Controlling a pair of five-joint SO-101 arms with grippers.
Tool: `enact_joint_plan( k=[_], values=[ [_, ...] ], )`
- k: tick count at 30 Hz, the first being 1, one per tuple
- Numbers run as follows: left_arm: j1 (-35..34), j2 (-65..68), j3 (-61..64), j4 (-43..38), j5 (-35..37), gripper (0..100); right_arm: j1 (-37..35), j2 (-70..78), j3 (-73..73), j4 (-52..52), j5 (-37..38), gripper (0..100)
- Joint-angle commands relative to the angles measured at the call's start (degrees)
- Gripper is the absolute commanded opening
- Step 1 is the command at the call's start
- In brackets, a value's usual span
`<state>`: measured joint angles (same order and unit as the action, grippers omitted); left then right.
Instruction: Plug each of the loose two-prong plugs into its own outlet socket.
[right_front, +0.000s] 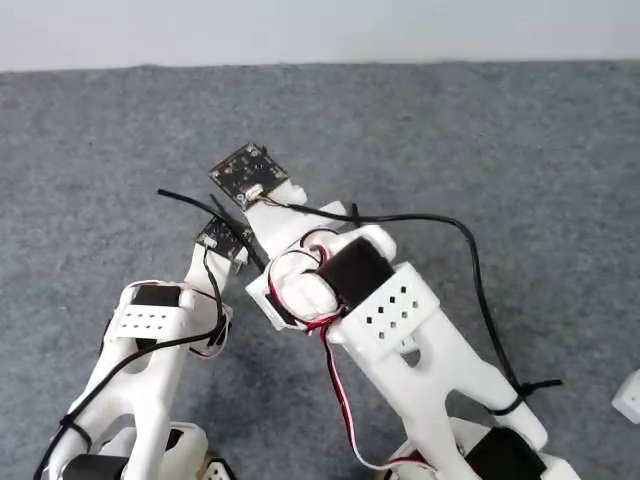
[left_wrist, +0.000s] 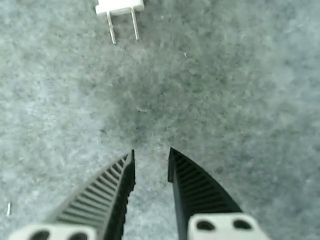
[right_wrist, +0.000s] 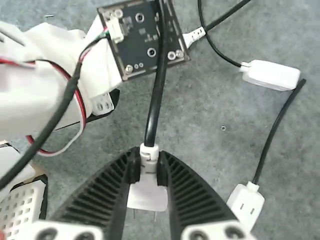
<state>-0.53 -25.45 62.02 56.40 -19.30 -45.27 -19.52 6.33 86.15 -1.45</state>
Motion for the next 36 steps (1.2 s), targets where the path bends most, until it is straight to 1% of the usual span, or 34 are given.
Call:
enact_joint_plan(
  k=[1,6,11,14,19,23,28,31,36],
  values=[
    [0.5,-0.2,-2.1,0.5,-2.0,11,-0.6,-1.8,1.2,-3.5,-0.6,0.8],
    [1.1,-0.6,-1.5,3.2,-7.8,11,-0.6,-0.2,3.5,-7.3,-0.3,0.8],
    [2.0,-0.8,-1.2,3.5,-9.8,10,-0.6,0.9,3.4,-7.3,1.1,0.9],
    [3.2,-3.6,0.7,4.4,-11.6,10,-0.4,1.0,3.4,-7.5,1.4,0.9],
    [5.0,-16.8,8.2,3.7,-12.0,10,-0.3,1.0,3.4,-7.8,1.4,0.9],
    [5.0,-28.7,14.0,3.1,-11.8,11,-0.3,1.0,3.5,-8.0,1.5,0.9],
    [5.1,-38.4,17.6,4.6,-11.6,11,-0.2,1.0,3.6,-7.8,1.4,0.9],
    [5.1,-40.2,18.3,4.6,-11.5,11,2.0,0.8,4.7,-8.1,1.1,0.9],
    [5.1,-40.1,18.3,4.6,-11.5,11,8.7,0.3,8.7,-9.5,0.8,0.9]
  ],
)
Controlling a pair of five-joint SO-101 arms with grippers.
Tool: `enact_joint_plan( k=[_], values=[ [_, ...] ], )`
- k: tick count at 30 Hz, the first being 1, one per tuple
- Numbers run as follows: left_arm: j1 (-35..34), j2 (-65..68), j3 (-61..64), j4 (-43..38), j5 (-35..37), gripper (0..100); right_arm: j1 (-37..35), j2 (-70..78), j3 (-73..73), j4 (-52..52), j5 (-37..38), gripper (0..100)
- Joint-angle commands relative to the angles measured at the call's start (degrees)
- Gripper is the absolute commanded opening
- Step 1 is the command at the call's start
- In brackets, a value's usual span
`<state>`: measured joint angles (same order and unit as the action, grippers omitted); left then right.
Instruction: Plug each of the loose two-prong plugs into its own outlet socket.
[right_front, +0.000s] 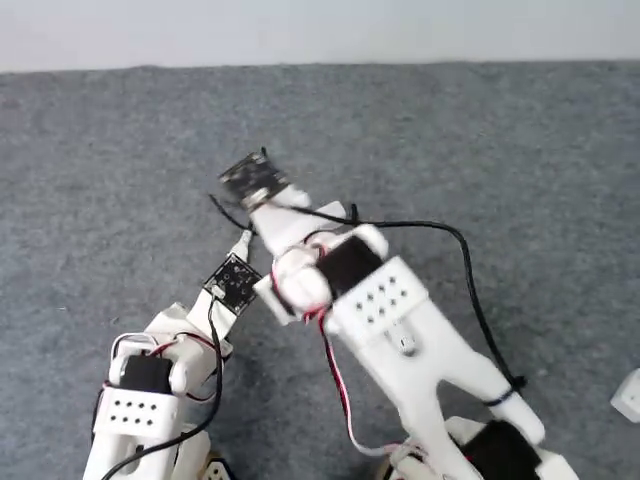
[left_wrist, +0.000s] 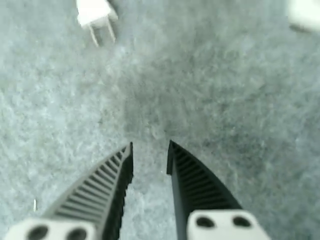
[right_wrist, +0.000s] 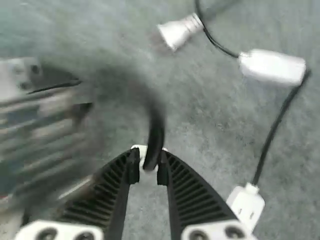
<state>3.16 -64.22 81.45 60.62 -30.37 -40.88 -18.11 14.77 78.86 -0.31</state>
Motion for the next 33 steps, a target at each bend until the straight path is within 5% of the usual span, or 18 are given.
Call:
enact_joint_plan(
  k=[1,21,33],
  values=[
    [1.4,-1.3,-1.1,0.4,-0.4,11,5.9,-1.1,1.1,-2.2,-0.6,0.9],
    [1.4,-1.3,-1.0,0.2,1.8,11,29.2,-23.3,29.9,-12.1,0.7,0.8],
    [1.4,-1.3,-1.0,0.1,1.8,11,31.6,-23.5,37.4,-16.4,4.5,0.8]
  ],
)
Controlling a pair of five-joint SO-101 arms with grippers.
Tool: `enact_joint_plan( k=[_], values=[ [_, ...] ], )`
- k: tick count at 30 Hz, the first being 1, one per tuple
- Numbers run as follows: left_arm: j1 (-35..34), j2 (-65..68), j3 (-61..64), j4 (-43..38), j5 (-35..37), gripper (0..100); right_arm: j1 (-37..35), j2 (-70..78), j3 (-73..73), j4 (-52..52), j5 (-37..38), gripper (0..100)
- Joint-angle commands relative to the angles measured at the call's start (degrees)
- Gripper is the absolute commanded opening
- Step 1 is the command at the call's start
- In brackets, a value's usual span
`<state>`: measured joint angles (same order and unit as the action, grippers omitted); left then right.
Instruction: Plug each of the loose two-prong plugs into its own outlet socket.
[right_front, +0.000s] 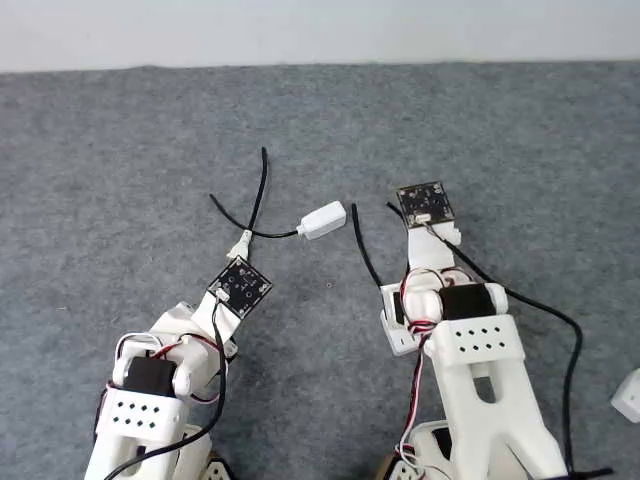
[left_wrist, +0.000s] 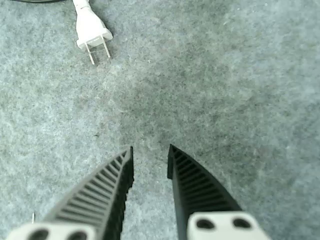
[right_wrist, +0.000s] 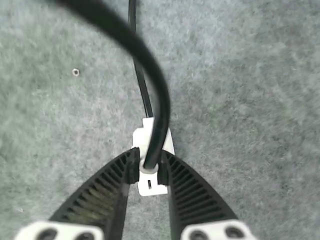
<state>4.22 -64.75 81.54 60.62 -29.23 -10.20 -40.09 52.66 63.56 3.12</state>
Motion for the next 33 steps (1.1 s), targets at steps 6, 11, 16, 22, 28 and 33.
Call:
enact_joint_plan(
  k=[6,11,16,22,28,33],
  values=[
    [0.4,-0.8,-1.1,0.1,0.6,11,1.4,-1.5,1.1,-2.2,4.0,0.8],
    [0.4,-1.0,-1.1,0.2,0.5,11,1.4,-1.5,2.4,-2.6,6.6,0.8],
    [0.4,-1.1,-1.1,0.3,0.5,11,1.3,-1.5,5.3,-4.4,8.2,0.8],
    [0.4,-1.1,-1.1,0.3,0.5,11,1.2,-1.1,9.4,-4.9,11.3,0.8],
    [0.3,-1.1,-1.1,0.4,0.5,11,1.0,-0.8,16.8,-7.5,18.5,0.8],
    [0.3,-1.1,-1.1,0.4,0.5,11,1.1,-0.9,17.1,-6.6,20.8,1.4]
  ],
)
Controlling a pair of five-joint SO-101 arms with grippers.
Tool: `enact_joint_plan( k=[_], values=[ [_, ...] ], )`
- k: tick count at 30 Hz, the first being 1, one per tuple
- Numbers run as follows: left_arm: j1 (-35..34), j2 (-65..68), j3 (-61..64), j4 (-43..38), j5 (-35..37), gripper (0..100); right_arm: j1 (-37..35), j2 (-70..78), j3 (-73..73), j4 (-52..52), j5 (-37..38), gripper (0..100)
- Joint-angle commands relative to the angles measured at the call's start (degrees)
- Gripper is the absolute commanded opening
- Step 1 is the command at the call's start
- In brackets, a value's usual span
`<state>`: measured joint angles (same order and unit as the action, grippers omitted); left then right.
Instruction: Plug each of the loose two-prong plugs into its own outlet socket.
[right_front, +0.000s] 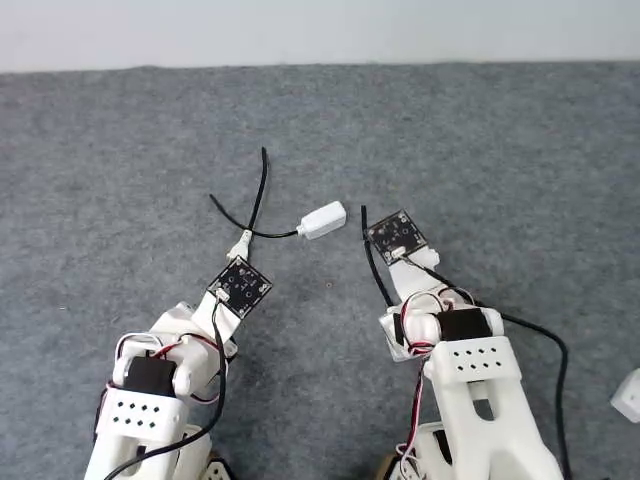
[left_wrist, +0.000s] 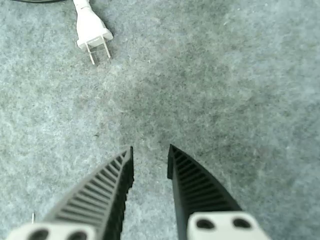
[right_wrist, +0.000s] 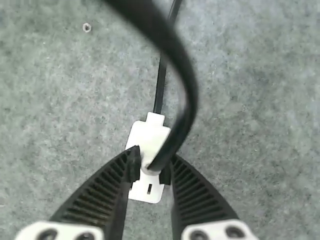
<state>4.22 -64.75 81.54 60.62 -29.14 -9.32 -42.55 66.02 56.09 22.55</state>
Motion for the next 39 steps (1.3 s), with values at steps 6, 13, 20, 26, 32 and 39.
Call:
enact_joint_plan(
  k=[6,13,20,26,32,39],
  values=[
    [0.3,-1.1,-1.1,0.4,0.4,11,-1.9,1.2,2.7,1.1,-5.4,23.6],
    [0.3,-1.1,-1.1,0.4,0.4,11,-14.1,1.4,1.7,0.7,-12.3,34.6],
    [0.2,-1.1,-1.1,0.4,0.4,11,-16.0,1.6,1.1,-3.1,-16.9,33.6],
    [0.2,-1.1,-1.1,0.4,0.4,11,-16.0,1.7,1.5,-3.0,-15.0,8.3],
    [0.0,-1.1,-1.1,0.4,0.4,11,-16.0,1.7,2.3,-2.2,-12.4,11.0],
    [0.0,-1.1,-1.1,0.4,0.4,11,-16.0,1.7,2.5,-2.2,-12.1,19.2]
  ],
)
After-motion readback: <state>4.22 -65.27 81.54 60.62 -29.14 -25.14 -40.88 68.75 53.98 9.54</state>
